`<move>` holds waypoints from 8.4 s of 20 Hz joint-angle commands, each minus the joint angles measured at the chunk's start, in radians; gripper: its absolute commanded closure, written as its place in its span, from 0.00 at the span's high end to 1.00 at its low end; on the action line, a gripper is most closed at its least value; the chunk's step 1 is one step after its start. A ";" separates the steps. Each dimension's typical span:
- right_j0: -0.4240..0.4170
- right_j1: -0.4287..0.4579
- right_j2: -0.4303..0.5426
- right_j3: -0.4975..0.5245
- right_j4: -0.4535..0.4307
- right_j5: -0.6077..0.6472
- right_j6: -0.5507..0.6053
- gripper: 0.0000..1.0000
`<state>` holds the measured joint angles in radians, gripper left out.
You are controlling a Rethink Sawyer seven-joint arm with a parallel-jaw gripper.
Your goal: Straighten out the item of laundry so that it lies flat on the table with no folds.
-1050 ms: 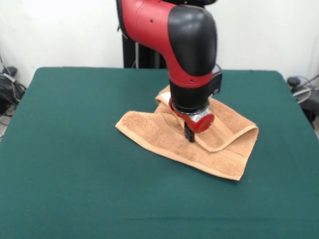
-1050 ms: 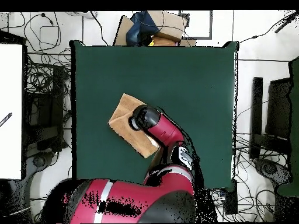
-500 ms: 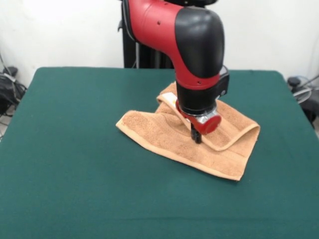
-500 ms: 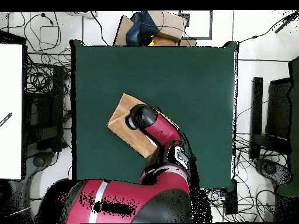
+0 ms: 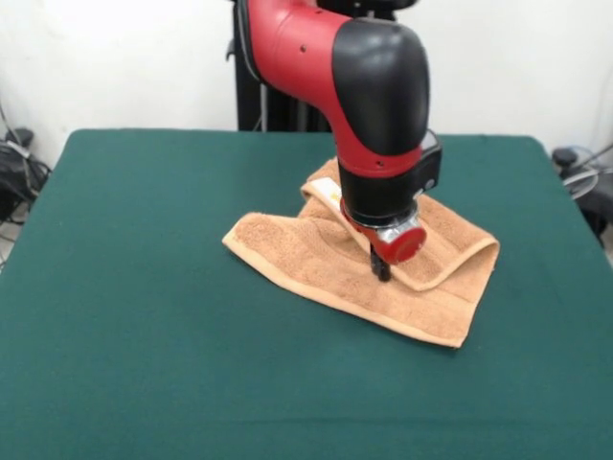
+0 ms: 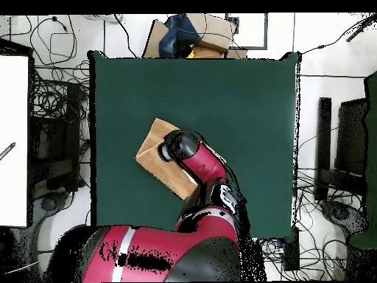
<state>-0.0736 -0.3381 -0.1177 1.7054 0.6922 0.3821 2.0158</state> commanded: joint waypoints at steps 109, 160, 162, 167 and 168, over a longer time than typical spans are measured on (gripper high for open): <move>0.188 0.191 -0.151 -0.291 0.114 0.246 0.468 1.00; 0.157 0.292 -0.094 -0.333 0.118 0.150 0.375 0.00; 0.152 0.280 -0.083 -0.320 0.127 0.153 0.375 0.00; 0.166 0.262 -0.110 -0.325 0.118 0.235 0.417 0.00; 0.169 0.256 -0.116 -0.324 0.114 0.250 0.422 0.00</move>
<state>0.1120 -0.1291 -0.3665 1.3438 0.7691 0.7438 2.2156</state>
